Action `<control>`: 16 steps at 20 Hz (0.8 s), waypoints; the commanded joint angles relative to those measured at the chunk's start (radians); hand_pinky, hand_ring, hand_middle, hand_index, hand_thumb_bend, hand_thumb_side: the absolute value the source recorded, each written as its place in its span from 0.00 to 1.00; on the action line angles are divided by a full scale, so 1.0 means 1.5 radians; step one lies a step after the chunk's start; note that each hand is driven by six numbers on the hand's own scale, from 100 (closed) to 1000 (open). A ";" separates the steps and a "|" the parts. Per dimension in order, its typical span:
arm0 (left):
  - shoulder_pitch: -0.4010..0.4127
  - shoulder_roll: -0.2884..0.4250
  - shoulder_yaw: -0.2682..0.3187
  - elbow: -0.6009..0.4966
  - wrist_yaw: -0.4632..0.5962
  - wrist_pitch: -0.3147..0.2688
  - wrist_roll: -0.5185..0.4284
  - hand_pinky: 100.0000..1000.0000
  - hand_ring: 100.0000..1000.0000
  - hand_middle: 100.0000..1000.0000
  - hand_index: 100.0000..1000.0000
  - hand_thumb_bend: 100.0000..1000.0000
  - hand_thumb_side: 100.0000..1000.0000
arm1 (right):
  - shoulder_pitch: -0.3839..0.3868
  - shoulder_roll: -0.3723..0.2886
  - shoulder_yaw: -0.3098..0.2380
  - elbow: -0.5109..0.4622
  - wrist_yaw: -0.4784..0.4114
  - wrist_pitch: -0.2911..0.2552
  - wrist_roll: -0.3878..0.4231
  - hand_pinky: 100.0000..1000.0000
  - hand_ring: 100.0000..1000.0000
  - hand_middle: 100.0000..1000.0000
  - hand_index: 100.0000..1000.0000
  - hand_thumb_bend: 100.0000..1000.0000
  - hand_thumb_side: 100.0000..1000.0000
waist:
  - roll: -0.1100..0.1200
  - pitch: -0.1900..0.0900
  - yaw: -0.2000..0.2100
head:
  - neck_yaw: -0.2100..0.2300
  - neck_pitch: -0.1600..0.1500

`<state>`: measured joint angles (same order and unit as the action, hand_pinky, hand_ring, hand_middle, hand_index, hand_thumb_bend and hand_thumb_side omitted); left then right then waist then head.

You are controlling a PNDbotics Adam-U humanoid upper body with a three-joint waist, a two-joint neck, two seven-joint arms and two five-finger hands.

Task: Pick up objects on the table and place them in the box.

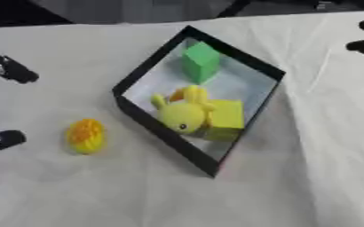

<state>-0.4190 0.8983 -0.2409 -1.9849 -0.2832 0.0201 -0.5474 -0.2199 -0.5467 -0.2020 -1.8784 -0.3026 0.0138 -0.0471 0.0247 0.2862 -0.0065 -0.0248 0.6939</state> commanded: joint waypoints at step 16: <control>-0.037 -0.065 -0.038 -0.009 -0.094 0.089 -0.024 0.84 0.80 0.79 0.89 0.52 0.50 | -0.005 -0.004 0.000 -0.010 0.008 0.002 0.010 0.87 0.64 0.74 0.85 0.00 0.51 | -0.012 0.003 0.003 | 0.009 0.004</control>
<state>-0.4580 0.7940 -0.3023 -1.9849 -0.4109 0.1408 -0.5819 -0.2197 -0.5369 -0.1977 -1.8783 -0.2947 0.0183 -0.0376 0.0157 0.2922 -0.0035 -0.0102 0.7025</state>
